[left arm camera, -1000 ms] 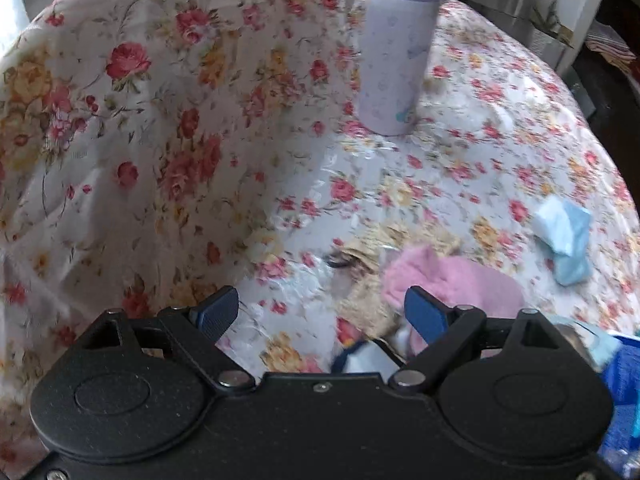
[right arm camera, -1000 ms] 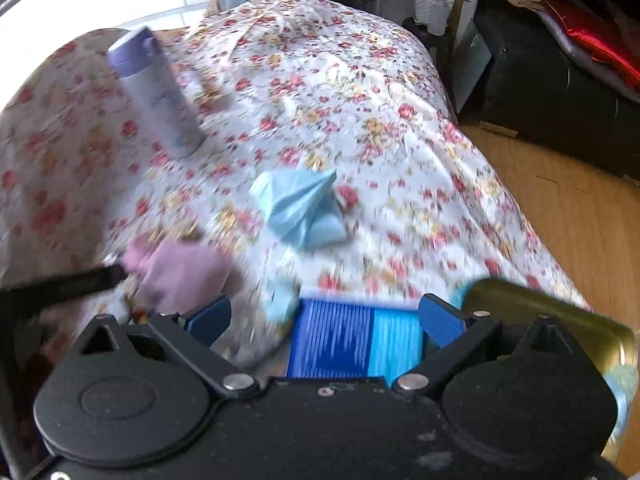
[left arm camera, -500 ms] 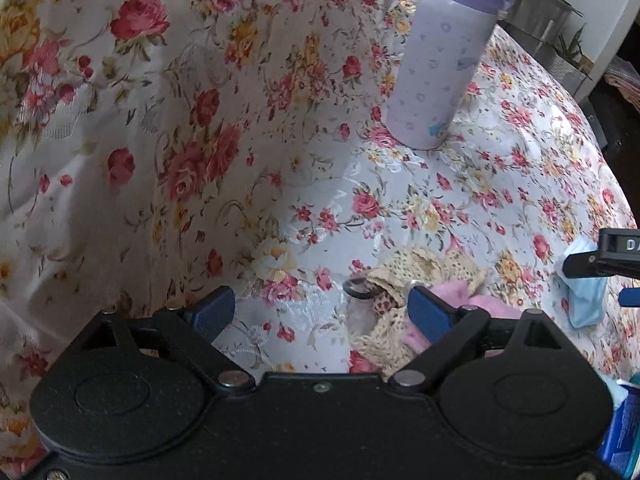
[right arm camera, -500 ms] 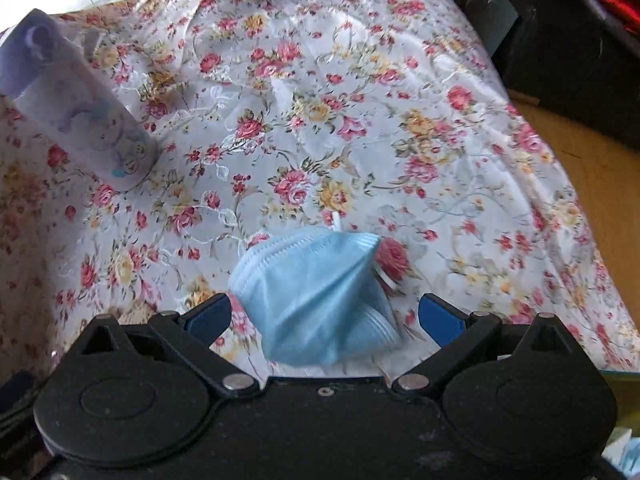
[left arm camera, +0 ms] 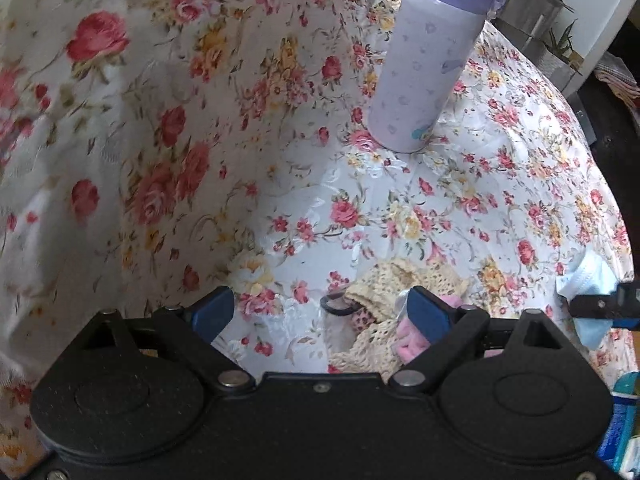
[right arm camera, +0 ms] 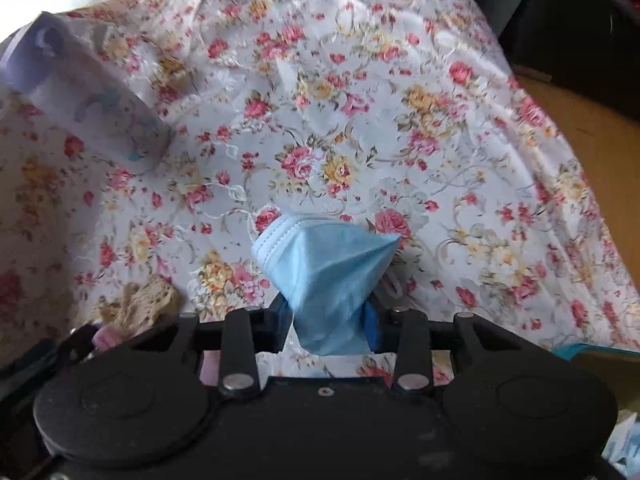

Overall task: Organize soft objects
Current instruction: 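Grasp the pink pouch with the left tool while the right tool grasps another blue mask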

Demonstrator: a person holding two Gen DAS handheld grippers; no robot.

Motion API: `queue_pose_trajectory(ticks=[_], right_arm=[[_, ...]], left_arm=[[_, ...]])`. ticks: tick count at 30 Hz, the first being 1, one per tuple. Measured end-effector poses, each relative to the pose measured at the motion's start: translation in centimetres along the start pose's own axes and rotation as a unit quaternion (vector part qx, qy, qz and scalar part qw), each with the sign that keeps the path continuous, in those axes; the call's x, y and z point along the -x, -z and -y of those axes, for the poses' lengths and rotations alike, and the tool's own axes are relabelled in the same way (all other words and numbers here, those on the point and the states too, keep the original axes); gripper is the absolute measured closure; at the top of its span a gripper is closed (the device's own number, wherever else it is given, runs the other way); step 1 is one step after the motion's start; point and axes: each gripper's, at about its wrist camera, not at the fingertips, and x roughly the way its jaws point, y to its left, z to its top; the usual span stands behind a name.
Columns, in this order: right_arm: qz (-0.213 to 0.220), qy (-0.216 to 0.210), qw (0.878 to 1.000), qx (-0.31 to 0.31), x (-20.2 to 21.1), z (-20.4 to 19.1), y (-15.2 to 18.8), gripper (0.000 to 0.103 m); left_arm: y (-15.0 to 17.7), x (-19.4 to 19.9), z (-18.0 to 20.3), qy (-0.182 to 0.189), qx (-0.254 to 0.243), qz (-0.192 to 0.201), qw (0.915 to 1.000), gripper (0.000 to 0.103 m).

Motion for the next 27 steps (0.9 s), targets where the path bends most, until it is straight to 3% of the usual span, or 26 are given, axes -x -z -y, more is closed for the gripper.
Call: queue_pose_trajectory(ticks=[4, 9, 15, 25, 27], right_arm=[[0.016, -0.012, 1.0, 0.006, 2.4, 0.5, 1.0, 0.067], [0.016, -0.013, 1.0, 0.014, 4.3, 1.3, 2.4, 0.068], [-0.001, -0.025, 1.0, -0.005, 5.9, 3.5, 4.0, 0.067], [0.02, -0.009, 0.999, -0.024, 10.2, 9.3, 8.0, 0.067], [0.02, -0.005, 1.0, -0.024, 10.7, 10.2, 8.9, 0.067]], left_arm=[[0.5, 1.9, 0.1, 0.016, 0.014, 0.012, 0.9997, 0.013], [2.0, 3.5, 3.6, 0.009, -0.052, 0.01, 0.9986, 0.012], [2.7, 3.0, 7.8, 0.022, -0.111, -0.027, 0.9933, 0.012], [4.1, -0.8, 11.5, -0.017, -0.159, -0.094, 0.9826, 0.013], [4.2, -1.8, 12.0, -0.028, -0.167, -0.106, 0.9798, 0.026]])
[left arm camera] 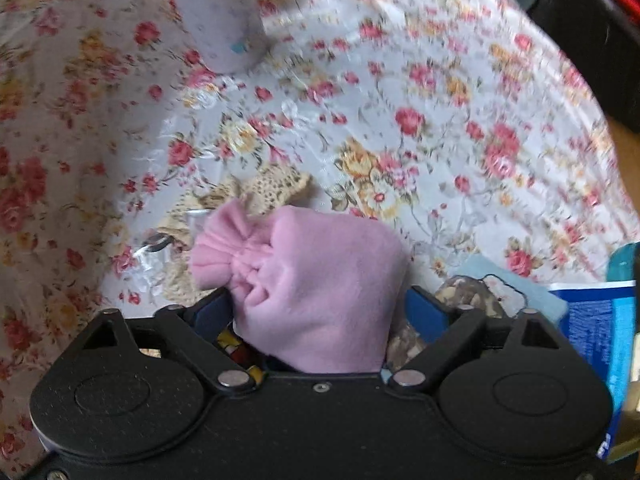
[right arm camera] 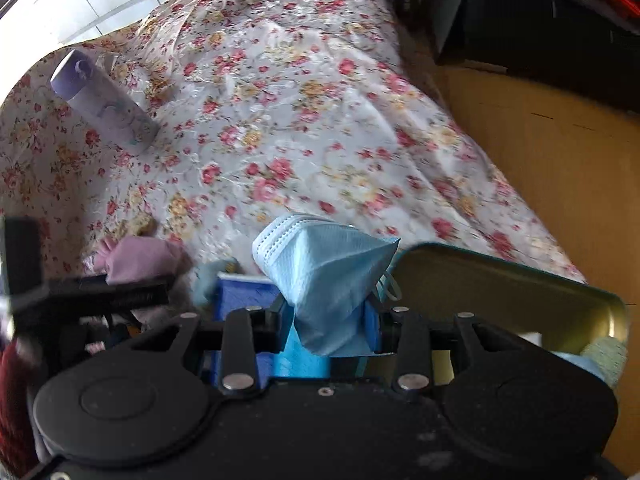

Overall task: Organize soft objects
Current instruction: 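Grasp the pink pouch with the left tool while the right tool grasps another blue mask, then carry the pink pouch and blue mask into the tin tray and release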

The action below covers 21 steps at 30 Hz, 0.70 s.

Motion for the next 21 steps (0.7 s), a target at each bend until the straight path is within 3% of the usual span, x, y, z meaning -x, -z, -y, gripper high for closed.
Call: queue_pose_trajectory(ticks=[3, 10, 16, 21], right_arm=[[-0.002, 0.004, 1.0, -0.005, 0.6, 1.7, 1.1, 0.067], [-0.011, 0.02, 0.999, -0.031, 1.9, 6.5, 3.2, 0.067], [-0.023, 0.03, 0.998, -0.042, 1.9, 9.5, 5.4, 0.067], [-0.035, 0.031, 0.998, -0.044, 1.7, 11.0, 7.4, 0.067]], left_arm=[[-0.3, -1.0, -0.2, 0.0, 0.007, -0.015, 0.9999, 0.039], [0.3, 3.7, -0.1, 0.012, 0.029, 0.02, 0.9993, 0.044], [2.2, 11.0, 4.6, 0.033, -0.023, 0.071, 0.9966, 0.043], [4.7, 14.3, 10.9, 0.069, -0.087, 0.074, 0.9911, 0.043]])
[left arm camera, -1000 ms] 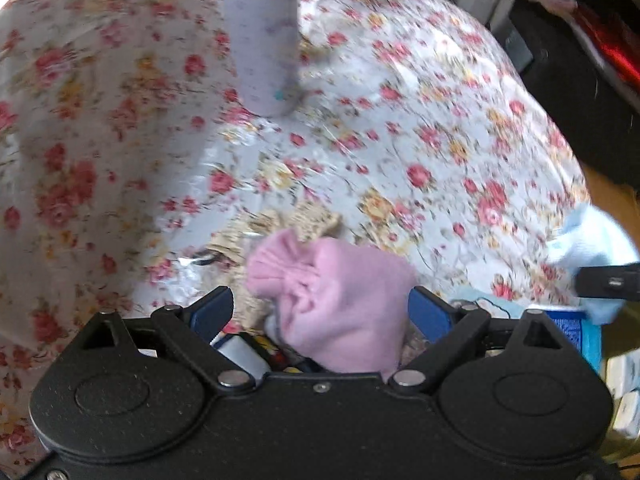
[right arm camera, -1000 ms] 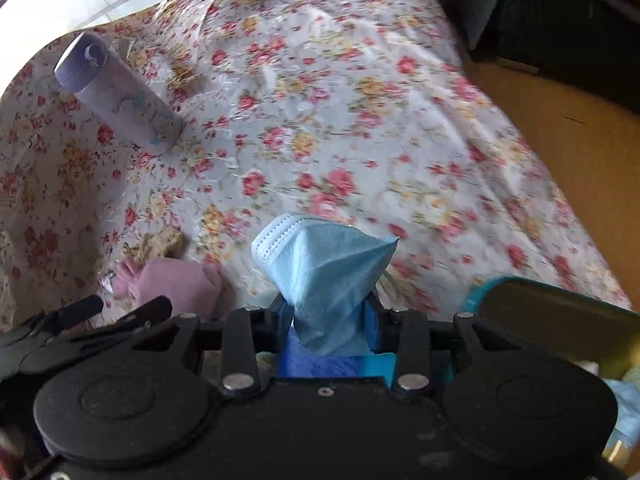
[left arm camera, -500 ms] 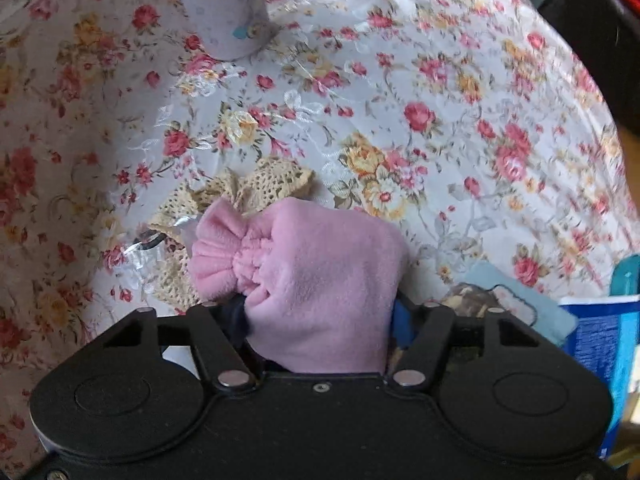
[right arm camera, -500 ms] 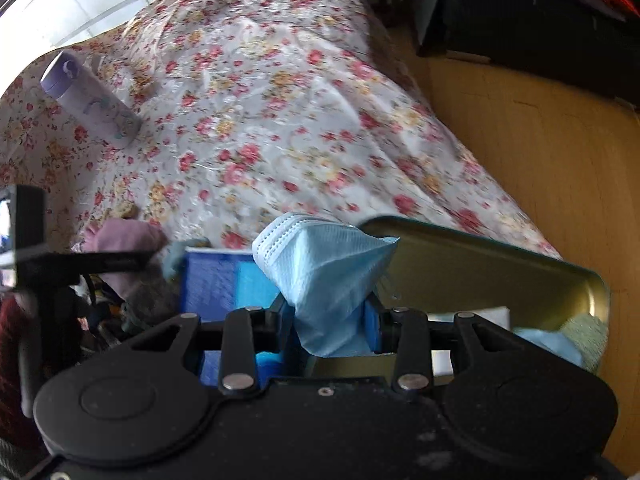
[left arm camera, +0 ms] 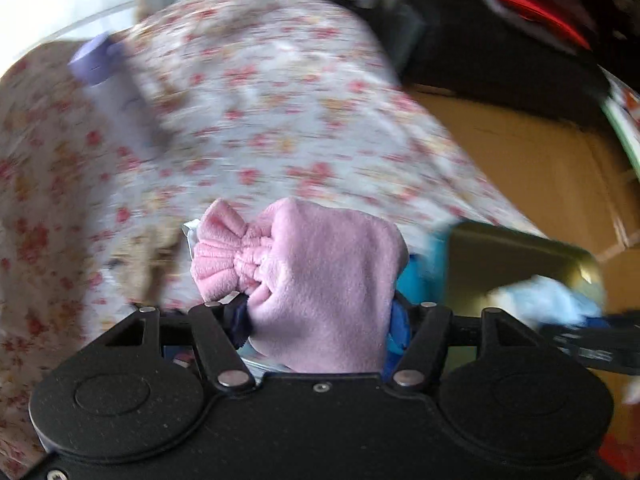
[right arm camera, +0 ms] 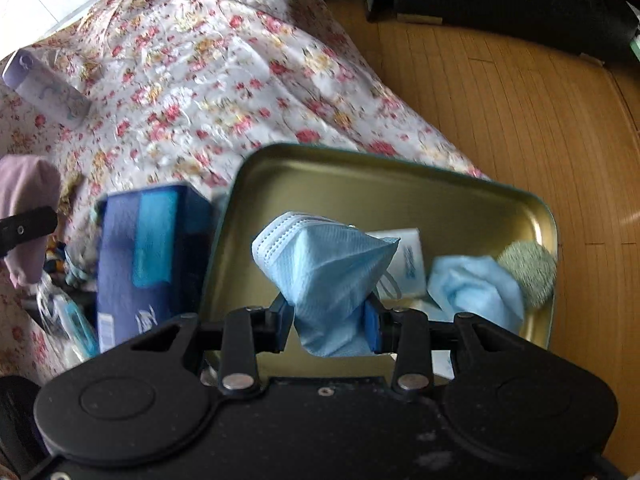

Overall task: Organize soft objects
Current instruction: 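Carry the pink pouch and blue mask into the tin tray and release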

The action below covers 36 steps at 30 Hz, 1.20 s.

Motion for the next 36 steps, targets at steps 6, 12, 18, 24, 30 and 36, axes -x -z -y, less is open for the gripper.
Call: queue_pose_trajectory(ticks=[6, 12, 18, 24, 30, 36], right_arm=[[-0.005, -0.006, 1.0, -0.006, 0.0, 2.5, 2.9, 0.067], [-0.004, -0.003, 1.0, -0.02, 0.0, 5.2, 4.6, 0.067], [-0.005, -0.005, 0.999, -0.041, -0.1, 7.0, 5.3, 0.067], [-0.003, -0.015, 0.998, -0.053, -0.3, 7.5, 5.1, 0.065], [0.021, -0.026, 0.998, -0.045, 0.1, 6.0, 5.1, 0.023], [0.019, -0.021, 0.999, -0.031, 0.5, 5.0, 5.3, 0.023]], left_arm=[[1.7, -1.2, 6.4, 0.015, -0.05, -0.025, 0.9983, 0.043], [2.3, -3.9, 10.3, 0.021, -0.071, -0.057, 0.9956, 0.043], [2.4, -4.7, 12.2, 0.028, -0.086, -0.056, 0.9943, 0.036], [2.2, -3.7, 12.1, 0.018, -0.081, -0.034, 0.9959, 0.028], [2.6, -2.4, 10.6, -0.006, -0.077, -0.012, 0.997, 0.023], [3.7, -0.8, 9.0, -0.023, -0.071, 0.002, 0.9972, 0.023]])
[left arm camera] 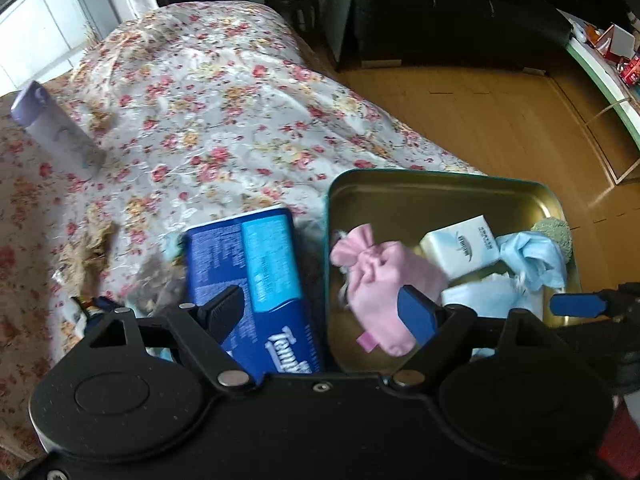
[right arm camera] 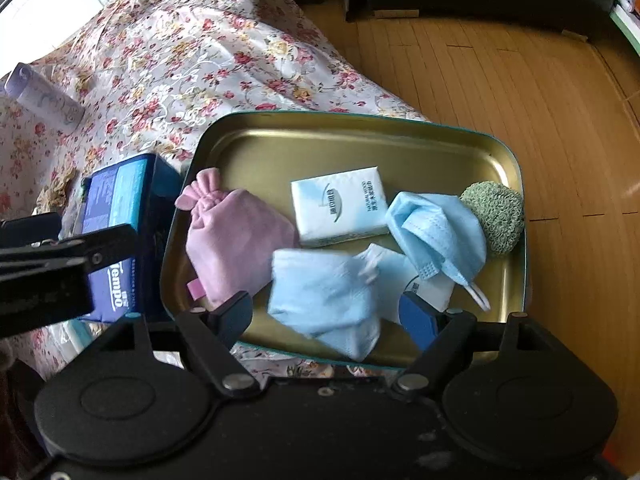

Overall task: Organize soft objects
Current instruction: 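Carry the pink pouch and blue mask into the tin tray and release, then move both tools back over the remaining items on the bed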

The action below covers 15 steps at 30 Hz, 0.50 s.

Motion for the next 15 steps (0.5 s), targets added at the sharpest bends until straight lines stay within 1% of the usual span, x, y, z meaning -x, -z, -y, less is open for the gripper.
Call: queue_pose_trajectory(ticks=[7, 15], right_arm=[[-0.009, 0.0, 1.0, 0.021, 0.5, -1.4, 1.0, 0.023], [-0.008, -0.005, 0.999, 0.049, 1.6, -4.1, 1.9, 0.023]], left_arm=[[1.7, 1.9, -2.1, -0.01, 0.013, 0.014, 0.9998, 0.022], [3.8, 3.7, -6.1, -0.024, 0.044, 0.027, 0.9984, 0.02]])
